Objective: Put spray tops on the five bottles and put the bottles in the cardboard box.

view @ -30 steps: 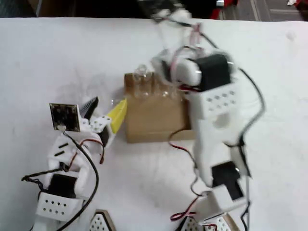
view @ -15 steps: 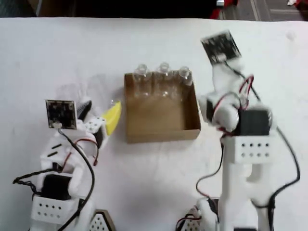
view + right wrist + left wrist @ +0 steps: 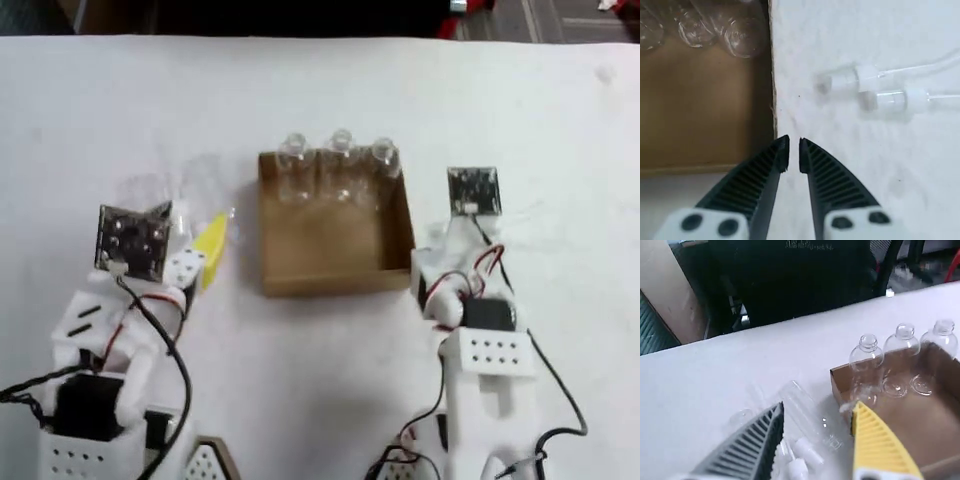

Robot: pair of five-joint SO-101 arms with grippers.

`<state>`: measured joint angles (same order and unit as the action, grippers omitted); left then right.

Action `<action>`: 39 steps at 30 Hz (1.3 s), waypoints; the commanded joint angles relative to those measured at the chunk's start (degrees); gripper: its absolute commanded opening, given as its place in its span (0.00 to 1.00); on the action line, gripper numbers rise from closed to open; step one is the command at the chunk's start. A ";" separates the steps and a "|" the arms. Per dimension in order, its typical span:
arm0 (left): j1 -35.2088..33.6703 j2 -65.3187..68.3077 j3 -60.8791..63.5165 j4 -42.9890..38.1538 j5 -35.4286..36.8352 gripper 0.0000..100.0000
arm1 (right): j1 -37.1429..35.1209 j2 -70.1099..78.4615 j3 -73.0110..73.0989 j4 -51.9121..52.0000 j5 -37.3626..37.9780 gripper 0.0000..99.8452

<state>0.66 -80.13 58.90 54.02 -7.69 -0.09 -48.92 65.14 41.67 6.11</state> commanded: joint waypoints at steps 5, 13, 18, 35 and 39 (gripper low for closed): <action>-0.48 32.31 -17.67 11.16 -2.29 0.21 | 0.57 -1.10 1.32 -5.05 -0.44 0.02; -1.71 53.41 -29.89 20.48 14.68 0.21 | 0.57 -1.10 1.49 -5.05 -0.44 0.02; -1.27 59.56 -32.53 19.69 15.38 0.21 | 0.48 -1.10 2.11 -5.93 -0.35 0.02; -1.36 75.82 -33.58 2.73 39.38 0.21 | 0.31 -1.10 2.55 -6.02 -0.35 0.02; -1.36 76.35 -33.05 -0.09 39.47 0.21 | 0.31 -1.10 3.43 -7.78 -0.35 0.02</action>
<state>-0.48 -3.47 28.31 56.92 31.16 -0.18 -49.01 68.66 35.69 6.11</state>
